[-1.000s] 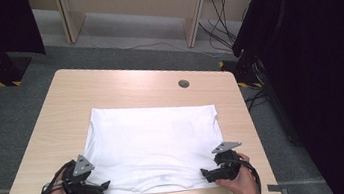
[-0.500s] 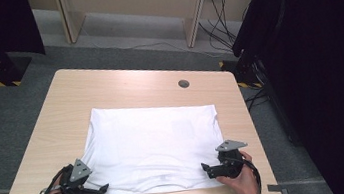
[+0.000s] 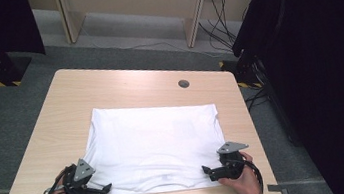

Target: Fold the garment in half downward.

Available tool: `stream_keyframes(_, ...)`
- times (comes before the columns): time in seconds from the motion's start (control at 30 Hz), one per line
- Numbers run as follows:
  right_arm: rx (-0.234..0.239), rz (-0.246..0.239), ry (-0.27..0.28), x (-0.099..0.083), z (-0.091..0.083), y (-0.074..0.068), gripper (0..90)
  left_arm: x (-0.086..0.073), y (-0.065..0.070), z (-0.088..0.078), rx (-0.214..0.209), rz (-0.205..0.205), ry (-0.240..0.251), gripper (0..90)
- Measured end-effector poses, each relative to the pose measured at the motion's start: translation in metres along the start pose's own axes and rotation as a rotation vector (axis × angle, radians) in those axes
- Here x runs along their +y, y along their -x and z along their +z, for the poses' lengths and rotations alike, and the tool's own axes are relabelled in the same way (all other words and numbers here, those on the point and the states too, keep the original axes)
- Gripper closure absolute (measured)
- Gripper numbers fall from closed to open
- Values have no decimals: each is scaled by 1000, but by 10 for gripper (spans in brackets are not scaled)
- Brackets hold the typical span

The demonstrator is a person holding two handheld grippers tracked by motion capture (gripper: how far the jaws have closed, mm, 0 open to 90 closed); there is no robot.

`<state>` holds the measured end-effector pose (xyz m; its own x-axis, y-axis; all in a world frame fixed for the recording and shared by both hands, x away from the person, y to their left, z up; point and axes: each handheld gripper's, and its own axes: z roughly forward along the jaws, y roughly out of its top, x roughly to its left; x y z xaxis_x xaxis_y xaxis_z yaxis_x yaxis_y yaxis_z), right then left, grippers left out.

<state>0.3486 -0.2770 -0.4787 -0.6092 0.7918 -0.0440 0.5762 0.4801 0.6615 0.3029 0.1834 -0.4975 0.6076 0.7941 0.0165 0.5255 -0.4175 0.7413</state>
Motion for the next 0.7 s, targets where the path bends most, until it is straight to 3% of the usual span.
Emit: stream_keyframes(0.7, -18, 25, 1, -16, -13, 19, 114, 12, 20, 13, -29, 25, 3, 0)
